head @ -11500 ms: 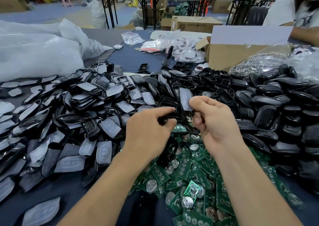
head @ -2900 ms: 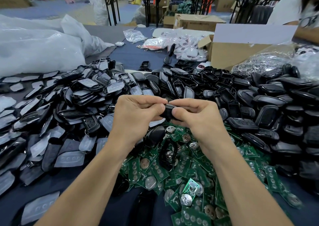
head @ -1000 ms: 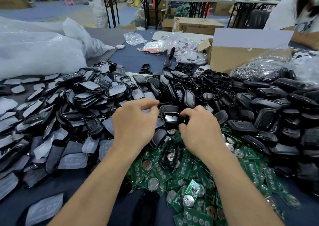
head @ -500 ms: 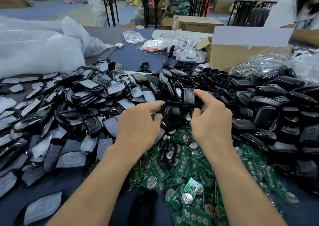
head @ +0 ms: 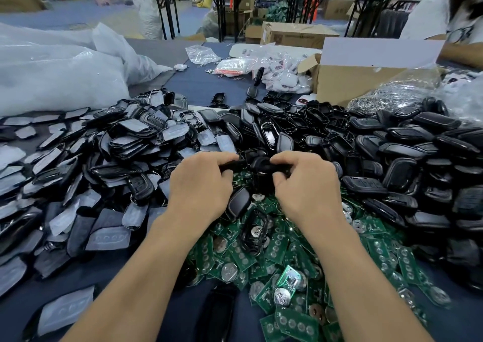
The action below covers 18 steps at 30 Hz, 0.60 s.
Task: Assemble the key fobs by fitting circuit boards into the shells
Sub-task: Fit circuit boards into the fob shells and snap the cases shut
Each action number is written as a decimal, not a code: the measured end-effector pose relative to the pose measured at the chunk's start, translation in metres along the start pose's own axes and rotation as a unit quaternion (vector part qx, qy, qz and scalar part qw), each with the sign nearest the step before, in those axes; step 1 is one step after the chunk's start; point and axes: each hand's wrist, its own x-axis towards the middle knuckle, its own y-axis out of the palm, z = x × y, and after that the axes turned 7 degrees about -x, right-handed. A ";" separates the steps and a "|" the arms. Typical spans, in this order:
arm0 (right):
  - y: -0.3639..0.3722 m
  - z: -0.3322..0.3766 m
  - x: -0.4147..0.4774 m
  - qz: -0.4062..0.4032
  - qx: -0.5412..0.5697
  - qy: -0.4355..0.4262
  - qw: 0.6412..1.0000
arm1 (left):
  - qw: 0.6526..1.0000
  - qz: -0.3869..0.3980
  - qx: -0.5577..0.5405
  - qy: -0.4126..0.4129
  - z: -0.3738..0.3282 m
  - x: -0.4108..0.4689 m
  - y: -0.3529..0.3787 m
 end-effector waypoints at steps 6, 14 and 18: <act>0.002 -0.003 0.001 0.113 -0.009 0.006 0.993 | 0.990 -0.126 0.057 0.024 -0.004 -0.005 -0.006; 0.006 -0.010 0.012 0.039 0.323 0.143 0.935 | 0.985 -0.024 0.167 0.025 -0.005 -0.003 -0.006; 0.007 -0.012 0.016 0.064 0.406 0.175 0.895 | 0.985 -0.025 0.162 0.056 -0.004 -0.004 -0.009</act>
